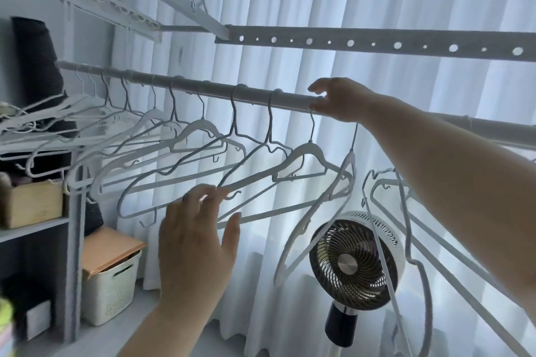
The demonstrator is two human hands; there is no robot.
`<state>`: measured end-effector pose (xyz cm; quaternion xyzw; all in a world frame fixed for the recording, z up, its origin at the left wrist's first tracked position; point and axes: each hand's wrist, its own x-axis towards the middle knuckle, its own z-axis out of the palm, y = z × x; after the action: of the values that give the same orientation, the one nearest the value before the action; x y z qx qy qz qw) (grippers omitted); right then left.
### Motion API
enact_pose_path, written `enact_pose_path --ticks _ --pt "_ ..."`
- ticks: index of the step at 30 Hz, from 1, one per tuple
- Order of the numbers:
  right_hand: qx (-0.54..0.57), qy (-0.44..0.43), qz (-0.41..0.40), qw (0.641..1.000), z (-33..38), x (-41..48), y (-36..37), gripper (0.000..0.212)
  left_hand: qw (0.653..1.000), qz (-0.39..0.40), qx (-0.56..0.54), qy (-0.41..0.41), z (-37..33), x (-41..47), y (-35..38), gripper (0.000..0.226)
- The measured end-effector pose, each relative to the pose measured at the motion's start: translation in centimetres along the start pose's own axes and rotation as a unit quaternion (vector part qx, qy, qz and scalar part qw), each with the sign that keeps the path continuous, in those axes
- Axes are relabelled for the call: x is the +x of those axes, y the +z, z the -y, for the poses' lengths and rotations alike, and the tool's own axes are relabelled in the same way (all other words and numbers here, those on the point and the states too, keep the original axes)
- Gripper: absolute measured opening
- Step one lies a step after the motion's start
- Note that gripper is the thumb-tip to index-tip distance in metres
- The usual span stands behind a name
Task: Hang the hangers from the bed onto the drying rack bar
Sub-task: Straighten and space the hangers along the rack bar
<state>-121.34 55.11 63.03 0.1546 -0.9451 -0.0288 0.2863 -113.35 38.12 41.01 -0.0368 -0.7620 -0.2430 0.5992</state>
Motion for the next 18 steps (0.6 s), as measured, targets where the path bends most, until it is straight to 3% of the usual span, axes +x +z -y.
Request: enact_pose_path --ticks 5,8,18 --pt "-0.014 0.008 0.002 1.0 0.7 0.7 0.5 0.038 0.997 0.05 0.055 0.03 1.5 1.1 0.6 0.042" --pt "-0.008 0.009 0.0 1.0 0.8 0.7 0.3 0.036 0.994 0.071 0.078 0.023 1.9 1.2 0.9 0.034" --pt "0.013 0.013 -0.008 1.0 0.4 0.3 0.4 0.035 0.997 0.059 -0.05 0.027 0.6 0.5 0.1 0.033"
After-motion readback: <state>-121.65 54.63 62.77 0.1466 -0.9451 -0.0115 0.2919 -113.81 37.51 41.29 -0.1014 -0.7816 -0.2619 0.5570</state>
